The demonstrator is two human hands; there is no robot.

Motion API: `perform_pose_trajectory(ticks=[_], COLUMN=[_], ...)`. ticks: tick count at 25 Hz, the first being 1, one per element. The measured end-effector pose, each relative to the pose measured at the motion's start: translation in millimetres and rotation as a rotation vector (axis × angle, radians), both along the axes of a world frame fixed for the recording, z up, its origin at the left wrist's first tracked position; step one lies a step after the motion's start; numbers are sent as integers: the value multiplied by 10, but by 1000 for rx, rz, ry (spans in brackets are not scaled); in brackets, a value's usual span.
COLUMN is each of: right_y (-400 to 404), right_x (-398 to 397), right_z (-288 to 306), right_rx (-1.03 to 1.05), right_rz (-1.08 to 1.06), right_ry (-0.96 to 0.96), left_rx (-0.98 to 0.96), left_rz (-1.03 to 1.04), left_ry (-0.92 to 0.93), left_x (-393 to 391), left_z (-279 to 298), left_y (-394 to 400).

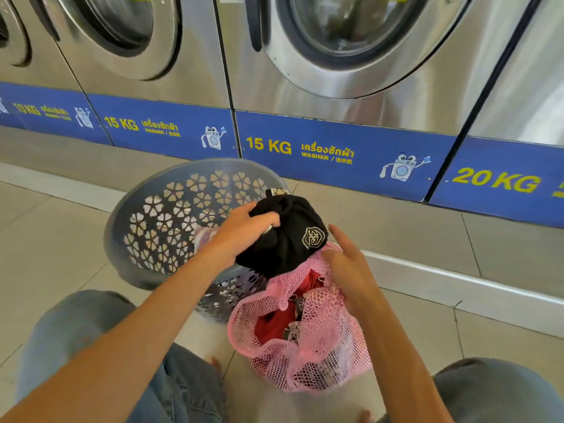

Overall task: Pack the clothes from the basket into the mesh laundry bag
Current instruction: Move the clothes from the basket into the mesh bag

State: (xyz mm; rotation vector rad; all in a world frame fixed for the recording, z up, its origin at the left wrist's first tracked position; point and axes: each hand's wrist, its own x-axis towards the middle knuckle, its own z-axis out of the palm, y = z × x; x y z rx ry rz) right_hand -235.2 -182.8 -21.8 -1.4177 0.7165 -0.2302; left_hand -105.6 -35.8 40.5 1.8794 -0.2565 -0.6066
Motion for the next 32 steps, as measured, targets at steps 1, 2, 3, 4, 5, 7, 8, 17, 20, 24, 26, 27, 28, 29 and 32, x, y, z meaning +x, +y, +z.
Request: perform_pose_trajectory(ticks=[1,2,3,4,5,7,8,17,20,24,26,27,28,29,32], right_y=[9,6,-8,-22,-40,-74,-89,-234,-232,-216,-207,-202,-192,-189,-211], right_x=[-15,-19,-27,-36,-47,-64,-68,-15,2,-10,-14,-12,-9,-7,-27], right_z=[-3,-5,5,10,9,7,4,-133,-149,-145,-139,-131,-120,-119,-125], right_rx=[8,13,17,16,15,24,26,67,73,69,68,63,60,57,54], right_rz=[5,0,-4,-3,1,-2,-7,-100,-106,-110,-112,-105,-100,-98,-108], right_ry=[-4,-3,-6,-7,-13,-23,-27,-30,-8,9,10,14,18,14,6], left_rx=[60,86,108,146,192,151,75,-154,126,288,312,289,247,203,64], left_rz=[-42,-82,-121,-146,-138,-34,73,11,-42,-157,-169,-149,-96,-38,84], left_ry=[-18,26,92,126,106,23,25,369,175,150,187,170,145,117,47], left_x=[-9,-22,-18,-26,-19,-37,-21,117,102,38,42,38,44,43,0], left_z=[16,44,50,47,12,6,29,104,24,-41,-120,-133,-149,-154,-144], left_y=[-23,-31,-24,-5,17,28,36,184,87,-5,10,16,19,15,-44])
